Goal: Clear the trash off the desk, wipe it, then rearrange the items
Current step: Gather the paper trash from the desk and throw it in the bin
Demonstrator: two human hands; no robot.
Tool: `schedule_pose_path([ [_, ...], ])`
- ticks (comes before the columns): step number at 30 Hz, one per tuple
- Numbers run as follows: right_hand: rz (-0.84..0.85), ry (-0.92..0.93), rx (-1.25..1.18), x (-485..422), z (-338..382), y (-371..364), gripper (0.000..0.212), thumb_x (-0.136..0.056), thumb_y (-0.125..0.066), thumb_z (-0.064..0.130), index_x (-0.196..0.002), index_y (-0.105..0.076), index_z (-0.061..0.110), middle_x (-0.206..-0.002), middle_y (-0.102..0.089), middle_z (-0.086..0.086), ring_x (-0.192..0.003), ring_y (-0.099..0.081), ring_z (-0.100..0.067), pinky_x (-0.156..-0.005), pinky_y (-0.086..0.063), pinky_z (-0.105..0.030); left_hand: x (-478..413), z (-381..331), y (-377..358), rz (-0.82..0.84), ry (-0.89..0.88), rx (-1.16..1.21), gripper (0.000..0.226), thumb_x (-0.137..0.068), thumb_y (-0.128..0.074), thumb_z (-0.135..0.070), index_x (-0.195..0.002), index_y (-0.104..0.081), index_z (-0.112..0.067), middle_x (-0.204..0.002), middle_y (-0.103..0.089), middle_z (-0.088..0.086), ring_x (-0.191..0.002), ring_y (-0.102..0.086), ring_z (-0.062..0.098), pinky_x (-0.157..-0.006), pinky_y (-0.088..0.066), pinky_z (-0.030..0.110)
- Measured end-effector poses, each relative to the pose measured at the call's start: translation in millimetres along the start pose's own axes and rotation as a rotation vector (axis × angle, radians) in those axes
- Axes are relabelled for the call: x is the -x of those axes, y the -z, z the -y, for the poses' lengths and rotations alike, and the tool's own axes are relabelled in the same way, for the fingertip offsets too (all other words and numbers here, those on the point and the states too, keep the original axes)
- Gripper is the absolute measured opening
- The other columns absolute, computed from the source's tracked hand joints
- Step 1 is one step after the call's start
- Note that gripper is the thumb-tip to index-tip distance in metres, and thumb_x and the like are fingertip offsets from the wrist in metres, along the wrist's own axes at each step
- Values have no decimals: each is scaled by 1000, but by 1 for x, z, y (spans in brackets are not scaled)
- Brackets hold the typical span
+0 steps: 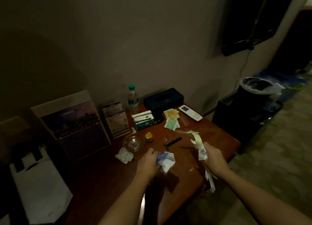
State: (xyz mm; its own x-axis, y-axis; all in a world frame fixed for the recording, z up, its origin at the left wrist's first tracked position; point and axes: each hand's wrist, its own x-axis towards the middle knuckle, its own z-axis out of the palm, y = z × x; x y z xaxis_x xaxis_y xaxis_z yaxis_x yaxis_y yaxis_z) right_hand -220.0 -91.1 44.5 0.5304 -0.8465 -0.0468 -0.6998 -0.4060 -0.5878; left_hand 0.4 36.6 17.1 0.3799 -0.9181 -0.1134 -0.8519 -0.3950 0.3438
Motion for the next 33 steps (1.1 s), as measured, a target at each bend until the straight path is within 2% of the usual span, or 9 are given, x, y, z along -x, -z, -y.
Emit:
schedule_pose_path([
  [4,-33,-76,17,-10,-47,37,15,-93,-51,6,-94,-47,20,-91,-57,2,-82,-56,-10,-62,-42,-18,-40,-66,-15,16,-64,-21,33,-92,-60,-24,-124,-53,-20,-127,-45,0,-108,-55,20,-87,-47,31],
  [8,-42,-111,-29,-37,-116,81,13,-95,-52,14,-107,-53,17,-105,-59,1,-95,-57,-13,-81,-51,-29,-85,-150,-33,41,-123,-34,27,-91,-59,-21,-117,-55,-16,-122,-47,3,-103,-56,23,-81,-47,33],
  [12,-12,-78,-9,-58,-184,130,12,-91,-58,17,-97,-49,24,-99,-59,1,-90,-58,-13,-76,-50,-29,-130,-232,-50,58,-178,-35,29,-86,-64,-22,-113,-55,-18,-119,-46,1,-101,-54,21,-80,-48,34],
  [15,-20,-68,76,-70,-227,162,30,-88,-62,12,-89,-39,31,-91,-57,4,-81,-58,-11,-70,-52,-30,-154,-279,-62,73,-214,4,25,-88,-63,-22,-112,-55,-21,-118,-47,-2,-94,-49,13,-76,-42,26],
  [19,-58,-73,59,-94,-270,198,32,-85,-65,10,-87,-39,28,-87,-55,3,-77,-57,-14,-67,-50,-29,-190,-328,-77,113,-280,-5,29,-91,-60,-25,-119,-55,-20,-123,-46,-2,-100,-51,12,-85,-45,24],
  [22,-86,-80,33,-122,-309,229,32,-80,-67,6,-86,-41,23,-87,-56,-2,-78,-58,-20,-69,-51,-38,-239,-375,-91,124,-292,4,30,-92,-59,-25,-121,-53,-22,-124,-44,-3,-100,-51,11,-87,-46,24],
  [25,-84,-94,29,-160,-355,255,31,-78,-57,-7,-84,-41,20,-85,-57,-8,-76,-58,-28,-68,-50,-45,-292,-421,-105,135,-336,8,33,-92,-58,-27,-124,-52,-23,-125,-42,-3,-99,-48,8,-85,-41,22],
  [28,-100,-103,49,-208,-406,277,36,-74,-48,-12,-83,-40,22,-82,-55,-6,-73,-57,-26,-66,-50,-46,-353,-459,-125,145,-359,-6,34,-92,-59,-26,-125,-52,-22,-126,-43,-3,-97,-47,8,-81,-40,22],
  [33,-68,-87,79,-288,-468,324,34,-77,-51,-9,-90,-44,21,-87,-56,-7,-77,-58,-26,-69,-51,-45,-453,-525,-136,145,-320,3,32,-90,-61,-27,-120,-54,-18,-122,-45,0,-100,-53,15,-76,-40,24],
])
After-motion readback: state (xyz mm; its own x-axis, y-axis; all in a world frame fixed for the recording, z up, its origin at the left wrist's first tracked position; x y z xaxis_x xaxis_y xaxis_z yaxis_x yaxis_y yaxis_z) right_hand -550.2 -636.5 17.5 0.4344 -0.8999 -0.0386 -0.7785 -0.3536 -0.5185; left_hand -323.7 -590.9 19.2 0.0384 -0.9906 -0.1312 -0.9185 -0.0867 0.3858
